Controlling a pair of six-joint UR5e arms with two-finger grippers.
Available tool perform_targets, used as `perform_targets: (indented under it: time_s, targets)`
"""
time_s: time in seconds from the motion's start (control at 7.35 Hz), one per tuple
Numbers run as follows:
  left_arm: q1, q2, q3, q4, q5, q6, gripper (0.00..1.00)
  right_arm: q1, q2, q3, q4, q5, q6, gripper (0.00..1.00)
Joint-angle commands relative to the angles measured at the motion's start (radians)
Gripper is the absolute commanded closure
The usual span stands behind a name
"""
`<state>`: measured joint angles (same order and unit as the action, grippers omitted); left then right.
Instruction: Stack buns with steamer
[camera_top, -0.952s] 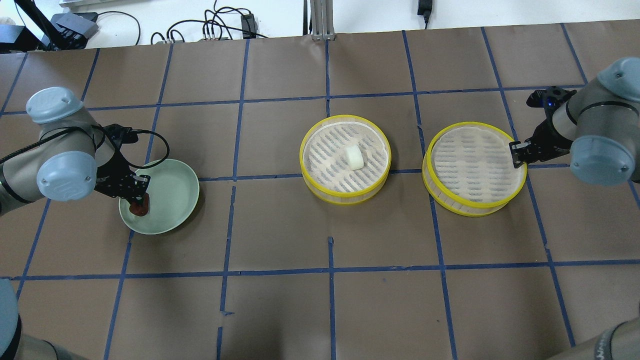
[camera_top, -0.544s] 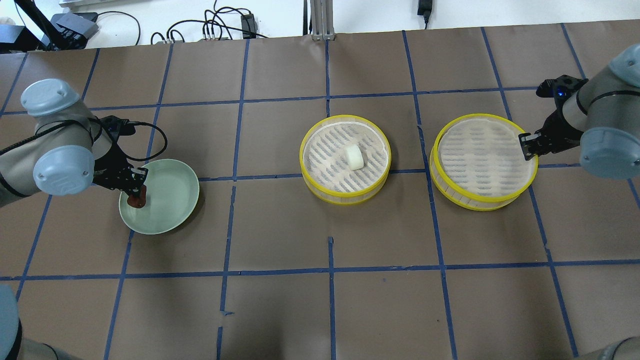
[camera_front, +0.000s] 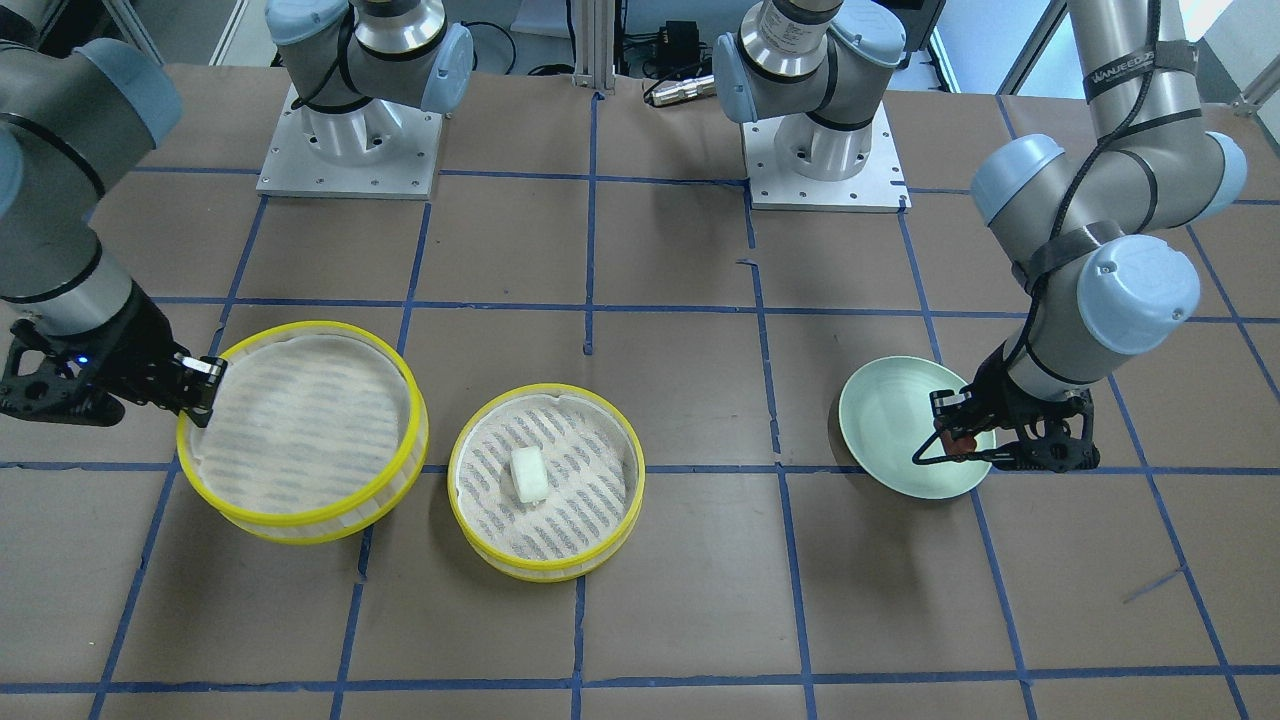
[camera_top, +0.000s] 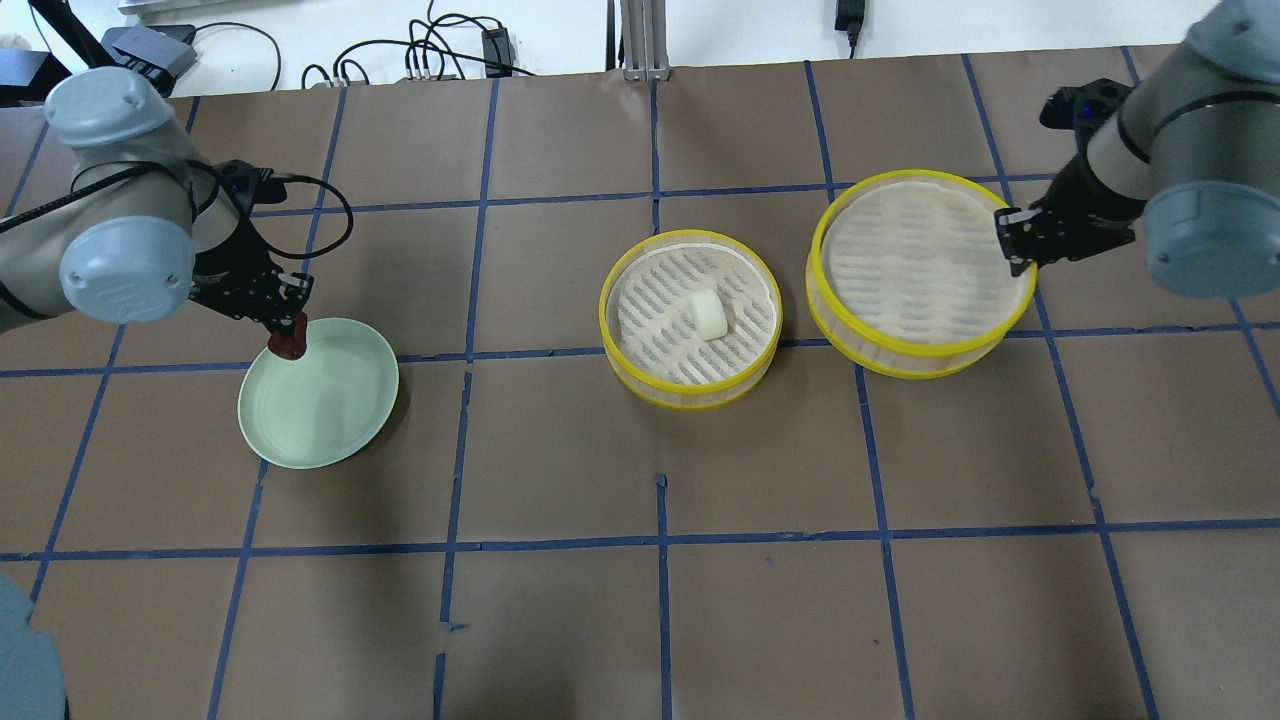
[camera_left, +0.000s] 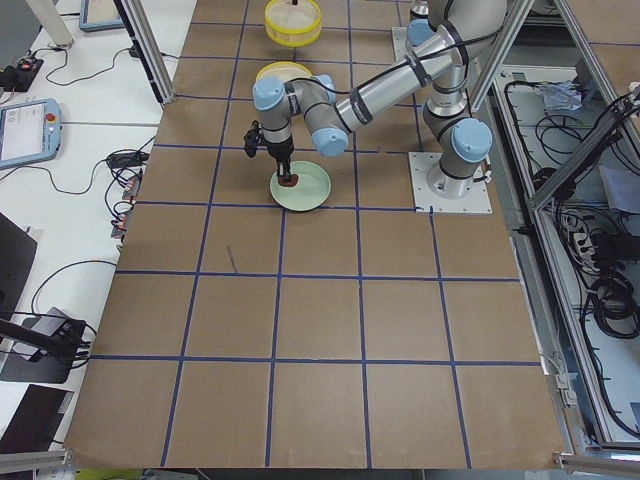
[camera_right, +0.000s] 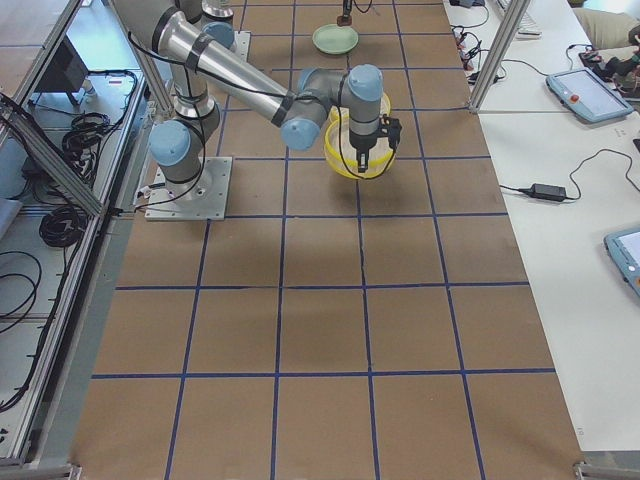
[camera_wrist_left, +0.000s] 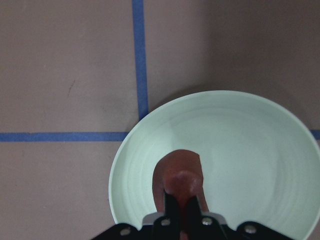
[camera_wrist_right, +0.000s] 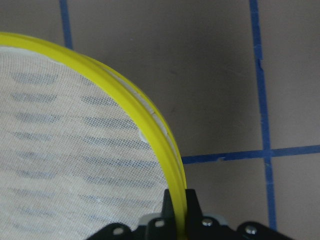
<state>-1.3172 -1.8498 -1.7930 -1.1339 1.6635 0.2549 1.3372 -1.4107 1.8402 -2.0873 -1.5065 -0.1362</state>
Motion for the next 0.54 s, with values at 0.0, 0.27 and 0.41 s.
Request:
perform_targets:
  time_s: [0.0, 0.27, 0.41]
  targets:
    - [-0.114, 0.004, 0.050, -0.032, -0.011, -0.139, 0.99, 0.202, 0.086, -0.071, 0.000, 0.009, 0.229, 0.93]
    - [-0.200, 0.015, 0.180, -0.204, -0.039, -0.256, 0.99, 0.340, 0.182, -0.125, -0.029, 0.008, 0.408, 0.94]
    - [-0.227, 0.015, 0.200, -0.228, -0.057, -0.297, 0.99, 0.370, 0.197, -0.137, -0.034, 0.006, 0.446, 0.94]
